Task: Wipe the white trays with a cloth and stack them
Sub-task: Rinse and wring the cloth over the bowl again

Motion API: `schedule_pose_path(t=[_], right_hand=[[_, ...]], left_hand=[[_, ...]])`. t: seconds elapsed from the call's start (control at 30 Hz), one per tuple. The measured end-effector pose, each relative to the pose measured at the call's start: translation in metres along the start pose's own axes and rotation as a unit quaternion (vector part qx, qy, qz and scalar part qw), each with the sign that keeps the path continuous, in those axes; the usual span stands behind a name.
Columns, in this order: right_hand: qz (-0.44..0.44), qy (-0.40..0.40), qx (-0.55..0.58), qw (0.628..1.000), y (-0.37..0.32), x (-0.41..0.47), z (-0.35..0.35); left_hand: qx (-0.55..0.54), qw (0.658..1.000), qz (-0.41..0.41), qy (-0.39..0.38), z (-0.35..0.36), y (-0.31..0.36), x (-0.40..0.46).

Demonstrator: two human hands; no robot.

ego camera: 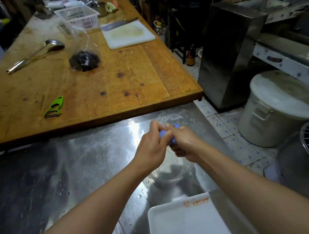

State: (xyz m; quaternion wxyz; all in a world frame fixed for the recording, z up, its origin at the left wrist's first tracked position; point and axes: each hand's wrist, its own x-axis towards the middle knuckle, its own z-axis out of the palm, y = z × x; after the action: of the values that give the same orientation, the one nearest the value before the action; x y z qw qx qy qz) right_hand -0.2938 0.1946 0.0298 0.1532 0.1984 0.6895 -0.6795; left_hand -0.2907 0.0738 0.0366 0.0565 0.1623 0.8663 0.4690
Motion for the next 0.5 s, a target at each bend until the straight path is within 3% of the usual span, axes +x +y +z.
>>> schedule_pose_path(t=[0.1,0.23,0.33,0.5], right_hand=[[-0.087,0.091,-0.061,0.99,-0.004,0.003,0.008],[-0.18,0.142,-0.179,0.957,0.002,0.005,0.009],[-0.212,0.146,-0.211,0.943,0.009,0.006,0.008],[-0.234,0.131,-0.242,0.932,0.018,0.012,0.009]], left_hand=[[-0.186,0.971,-0.144,0.038,0.007,0.012,0.005],[-0.395,0.859,-0.325,0.026,0.01,0.02,0.013],[-0.441,0.798,-0.411,0.0,0.008,0.019,0.017],[-0.444,0.756,-0.479,-0.038,0.006,0.012,0.022]])
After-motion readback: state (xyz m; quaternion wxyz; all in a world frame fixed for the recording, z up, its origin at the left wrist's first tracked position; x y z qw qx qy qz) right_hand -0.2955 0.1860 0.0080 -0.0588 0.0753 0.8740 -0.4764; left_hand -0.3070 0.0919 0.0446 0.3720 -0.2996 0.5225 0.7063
